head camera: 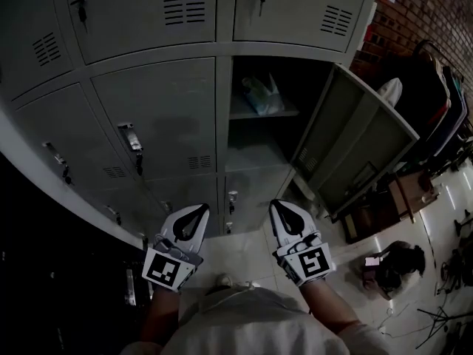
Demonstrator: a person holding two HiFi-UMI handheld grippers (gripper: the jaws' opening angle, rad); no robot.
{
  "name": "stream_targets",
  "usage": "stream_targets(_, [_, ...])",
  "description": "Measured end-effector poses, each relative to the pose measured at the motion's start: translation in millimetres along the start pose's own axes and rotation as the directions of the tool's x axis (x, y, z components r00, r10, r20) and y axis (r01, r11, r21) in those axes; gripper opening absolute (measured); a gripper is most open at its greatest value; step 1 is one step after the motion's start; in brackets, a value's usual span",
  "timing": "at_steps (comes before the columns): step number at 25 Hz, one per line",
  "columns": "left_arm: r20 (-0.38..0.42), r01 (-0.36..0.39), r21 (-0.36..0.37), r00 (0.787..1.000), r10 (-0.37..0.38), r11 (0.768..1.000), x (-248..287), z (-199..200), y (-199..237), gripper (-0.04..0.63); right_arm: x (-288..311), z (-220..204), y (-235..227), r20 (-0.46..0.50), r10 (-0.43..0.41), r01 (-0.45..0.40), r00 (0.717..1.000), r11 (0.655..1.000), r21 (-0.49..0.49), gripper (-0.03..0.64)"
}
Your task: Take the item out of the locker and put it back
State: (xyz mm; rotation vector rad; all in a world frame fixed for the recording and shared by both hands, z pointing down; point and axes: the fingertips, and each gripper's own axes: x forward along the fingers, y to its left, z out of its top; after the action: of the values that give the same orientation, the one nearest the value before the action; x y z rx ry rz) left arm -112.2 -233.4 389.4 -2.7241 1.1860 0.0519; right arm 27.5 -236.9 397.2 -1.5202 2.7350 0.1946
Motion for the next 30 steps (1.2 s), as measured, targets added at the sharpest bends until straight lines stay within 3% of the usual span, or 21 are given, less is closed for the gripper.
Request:
stream_targets(5, [-0.002, -0.037, -0.006, 0.999, 0.037, 0.999, -31, 6, -51, -0.017, -58, 2, 14, 0.009, 0.046, -0.046, 0.999, 0.999, -0.001, -0.002])
stream_targets(9, [-0.017, -0.054, 0.022, 0.998, 0.054, 0.998, -57, 7, -114, -0.015, -122, -6, 25, -0.016, 0.071, -0.071, 0.997, 0.997, 0.019, -0.002])
stream_targets(12, [-0.056, -0.066, 0.001, 0.996, 0.066, 0.998, -80, 7, -163, -0.017, -173, -12, 33, -0.039, 0.085, -0.083, 0.996, 0.996, 0.043, -0.002])
stream_targets(18, [-0.082, -0.054, 0.001, 0.995, 0.054, 0.999, -118, 22, -238, -0.017, -247, -4, 53, -0.037, 0.121, -0.118, 0.992, 0.991, 0.07, -0.002])
stream_targets(23, [-0.049, -0.07, 0.012, 0.996, 0.07, 0.997, -138, 38, -261, -0.015, -270, 9, 71, -0.018, 0.134, -0.133, 0.991, 0.989, 0.065, -0.002])
stream_targets(30, [-0.051, -0.063, 0.017, 0.997, 0.064, 0.998, -153, 51, -261, -0.015, -272, 34, 96, 0.029, 0.153, -0.154, 0.988, 0.987, 0.036, -0.002])
